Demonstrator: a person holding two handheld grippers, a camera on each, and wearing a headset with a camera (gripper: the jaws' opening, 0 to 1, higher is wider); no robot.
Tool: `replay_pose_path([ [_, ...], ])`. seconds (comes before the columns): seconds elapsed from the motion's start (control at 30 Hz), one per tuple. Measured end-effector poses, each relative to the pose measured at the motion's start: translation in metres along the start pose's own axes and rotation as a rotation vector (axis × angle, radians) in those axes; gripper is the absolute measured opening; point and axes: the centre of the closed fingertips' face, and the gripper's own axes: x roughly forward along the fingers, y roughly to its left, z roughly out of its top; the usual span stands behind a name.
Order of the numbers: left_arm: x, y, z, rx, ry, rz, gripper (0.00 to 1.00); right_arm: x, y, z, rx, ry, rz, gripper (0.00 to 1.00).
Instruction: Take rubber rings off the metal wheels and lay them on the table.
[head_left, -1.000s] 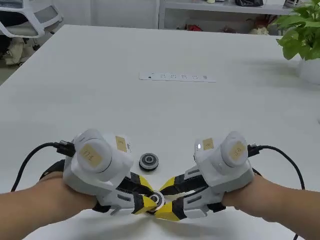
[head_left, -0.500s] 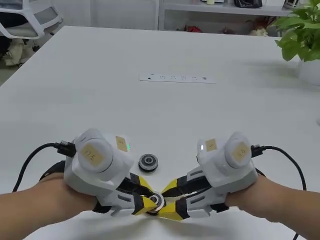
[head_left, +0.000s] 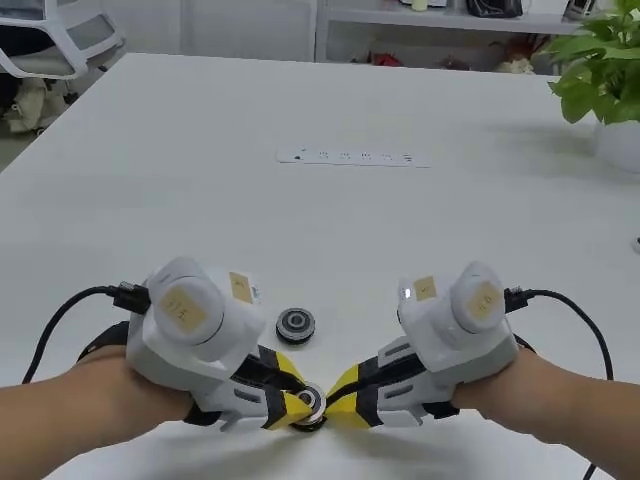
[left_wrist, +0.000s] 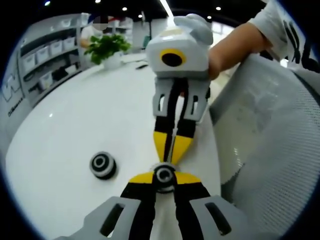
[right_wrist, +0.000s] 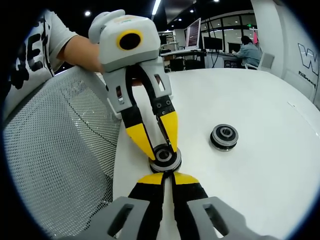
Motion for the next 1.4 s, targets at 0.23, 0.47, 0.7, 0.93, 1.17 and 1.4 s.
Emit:
replay_pose_path([
  [0.23, 0.0, 0.0, 0.0, -0.008, -0.003, -0.001, 0.14, -0.001, -0.001, 0.0, 0.038, -0.014, 0.002, 0.0],
  [0.47, 0.002, 0.0, -0.001, -0.012, -0.001, 0.001, 0.14, -0.005, -0.006, 0.0, 0.075, -0.028, -0.01, 0.0],
  [0.7, 0.002, 0.001, -0.001, -0.009, -0.001, 0.006, 0.14, -0.007, -0.006, 0.003, 0.129, -0.058, -0.008, 0.0],
  [0.93, 0.003, 0.001, -0.001, -0.004, 0.001, 0.01, 0.13, -0.009, -0.008, 0.003, 0.219, -0.086, -0.001, 0.0],
  [1.17, 0.002, 0.001, -0.001, 0.001, 0.003, 0.016, 0.13, -0.012, -0.01, 0.01, 0.293, -0.135, 0.001, 0.0],
  [1.4, 0.002, 0.0, -0.001, -0.004, 0.029, 0.028, 0.13, -0.011, -0.009, 0.012, 0.312, -0.144, 0.01, 0.0],
])
